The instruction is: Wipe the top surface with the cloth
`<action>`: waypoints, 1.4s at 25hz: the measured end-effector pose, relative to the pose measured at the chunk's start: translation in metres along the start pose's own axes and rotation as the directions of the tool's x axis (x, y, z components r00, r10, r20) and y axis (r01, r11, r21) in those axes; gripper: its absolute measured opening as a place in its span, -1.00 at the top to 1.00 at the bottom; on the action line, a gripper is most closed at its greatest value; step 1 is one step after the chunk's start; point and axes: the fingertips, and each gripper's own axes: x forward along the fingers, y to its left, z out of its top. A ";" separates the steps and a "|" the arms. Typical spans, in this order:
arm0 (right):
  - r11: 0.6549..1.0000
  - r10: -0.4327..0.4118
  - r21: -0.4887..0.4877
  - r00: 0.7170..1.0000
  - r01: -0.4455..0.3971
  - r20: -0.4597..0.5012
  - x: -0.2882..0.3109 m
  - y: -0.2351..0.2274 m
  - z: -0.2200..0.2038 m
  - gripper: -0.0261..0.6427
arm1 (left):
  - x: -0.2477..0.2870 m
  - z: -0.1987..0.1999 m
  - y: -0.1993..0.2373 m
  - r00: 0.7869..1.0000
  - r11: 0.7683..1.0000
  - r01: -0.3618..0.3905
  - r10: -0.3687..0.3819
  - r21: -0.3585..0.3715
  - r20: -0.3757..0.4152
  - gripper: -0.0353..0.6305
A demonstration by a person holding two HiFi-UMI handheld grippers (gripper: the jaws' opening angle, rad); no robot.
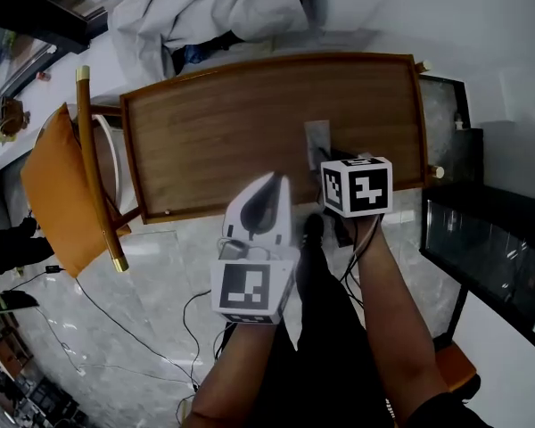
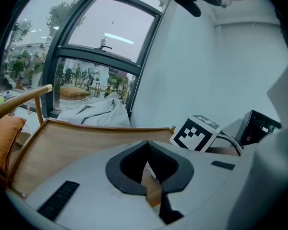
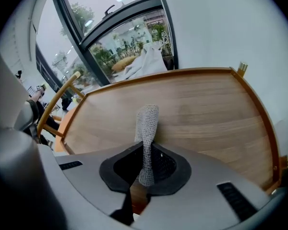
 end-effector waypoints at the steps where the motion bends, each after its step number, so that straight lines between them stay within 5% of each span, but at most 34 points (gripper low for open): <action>1: 1.000 -0.008 0.003 1.000 0.008 0.001 -0.003 -0.009 0.000 0.81 | 0.004 0.000 -0.007 1.000 1.000 0.007 -0.007 0.003 0.001 0.86; 18: 0.964 -0.239 0.126 0.971 0.236 0.013 -0.066 -0.157 -0.013 0.81 | 0.055 -0.008 -0.100 0.991 0.990 0.127 -0.125 0.054 -0.040 0.86; 28: 0.890 -0.445 0.108 0.895 0.444 -0.012 -0.081 -0.186 -0.018 0.81 | 0.065 -0.011 -0.122 0.983 0.982 0.177 -0.173 0.070 -0.062 0.86; 32: 0.872 -0.482 0.090 0.876 0.480 -0.002 -0.084 -0.187 -0.013 0.81 | 0.065 -0.008 -0.117 0.985 0.983 0.168 -0.164 0.076 -0.056 0.86; 35: 0.887 -0.460 0.089 0.883 0.453 0.095 -0.093 -0.177 0.006 0.81 | 0.060 -0.008 -0.105 0.989 0.987 0.141 -0.137 0.078 -0.053 0.86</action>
